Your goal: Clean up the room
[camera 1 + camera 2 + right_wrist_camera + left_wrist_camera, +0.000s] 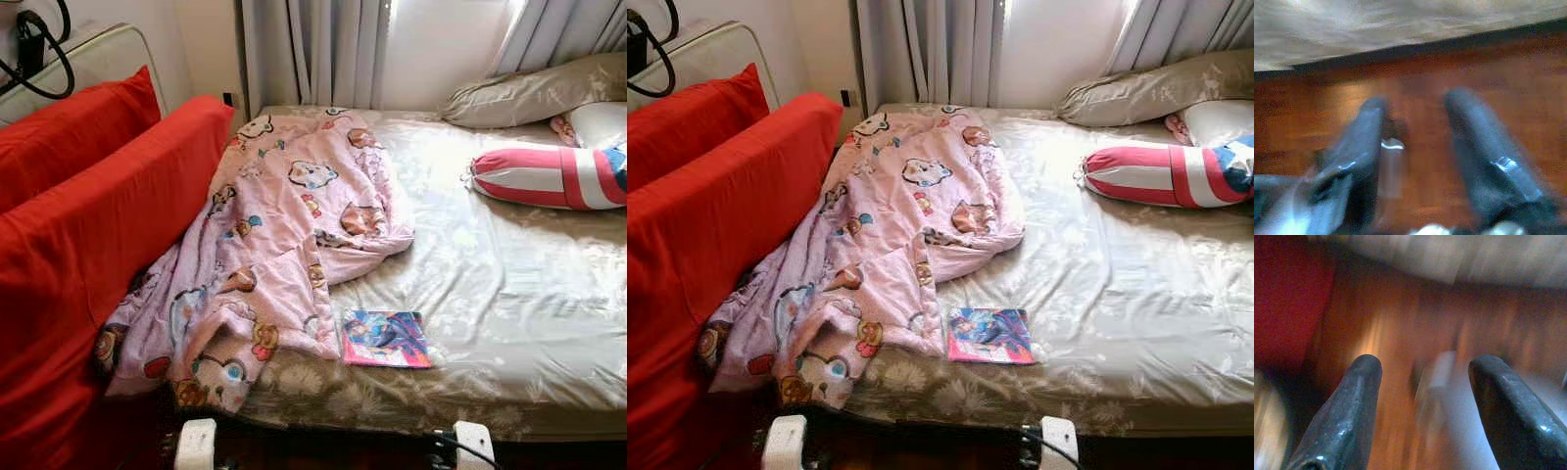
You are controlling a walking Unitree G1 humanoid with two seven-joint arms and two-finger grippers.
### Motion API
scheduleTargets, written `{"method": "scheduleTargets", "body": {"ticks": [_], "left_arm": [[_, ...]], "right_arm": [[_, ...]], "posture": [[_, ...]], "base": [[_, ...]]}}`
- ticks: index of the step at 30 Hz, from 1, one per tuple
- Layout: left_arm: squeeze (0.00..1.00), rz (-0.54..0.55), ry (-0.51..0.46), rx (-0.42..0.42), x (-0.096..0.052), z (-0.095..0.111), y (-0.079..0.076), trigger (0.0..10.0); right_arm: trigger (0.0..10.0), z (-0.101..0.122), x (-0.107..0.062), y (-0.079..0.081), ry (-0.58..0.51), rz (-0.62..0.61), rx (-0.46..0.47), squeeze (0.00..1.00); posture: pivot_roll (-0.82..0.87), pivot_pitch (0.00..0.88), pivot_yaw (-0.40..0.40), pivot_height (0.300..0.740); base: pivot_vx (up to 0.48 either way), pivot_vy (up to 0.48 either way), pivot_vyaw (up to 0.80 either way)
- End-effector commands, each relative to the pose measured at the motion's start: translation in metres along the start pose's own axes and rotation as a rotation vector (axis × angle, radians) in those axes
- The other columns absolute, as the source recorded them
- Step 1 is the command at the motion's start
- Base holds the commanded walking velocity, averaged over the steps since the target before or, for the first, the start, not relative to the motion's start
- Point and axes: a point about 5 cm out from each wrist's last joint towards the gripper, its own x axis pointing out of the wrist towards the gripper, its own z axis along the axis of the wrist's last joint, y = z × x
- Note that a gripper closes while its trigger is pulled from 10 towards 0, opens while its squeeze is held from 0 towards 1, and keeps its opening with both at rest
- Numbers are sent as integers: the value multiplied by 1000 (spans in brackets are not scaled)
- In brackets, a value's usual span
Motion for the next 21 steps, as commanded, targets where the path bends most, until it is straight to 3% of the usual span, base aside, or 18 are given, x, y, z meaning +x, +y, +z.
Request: {"method": "scheduleTargets", "body": {"ticks": [1,21], "left_arm": [[0,-16,3,-3,0,-1,-3,10000],[0,-28,-71,-67,-1,3,-3,10000]], "right_arm": [[10000,8,3,8,-31,29,42,0],[10000,9,3,10,-34,38,70,0]], "posture": [[112,0,-36,740],[114,0,-39,740]], "base": [[0,0,0],[0,0,0]]}}
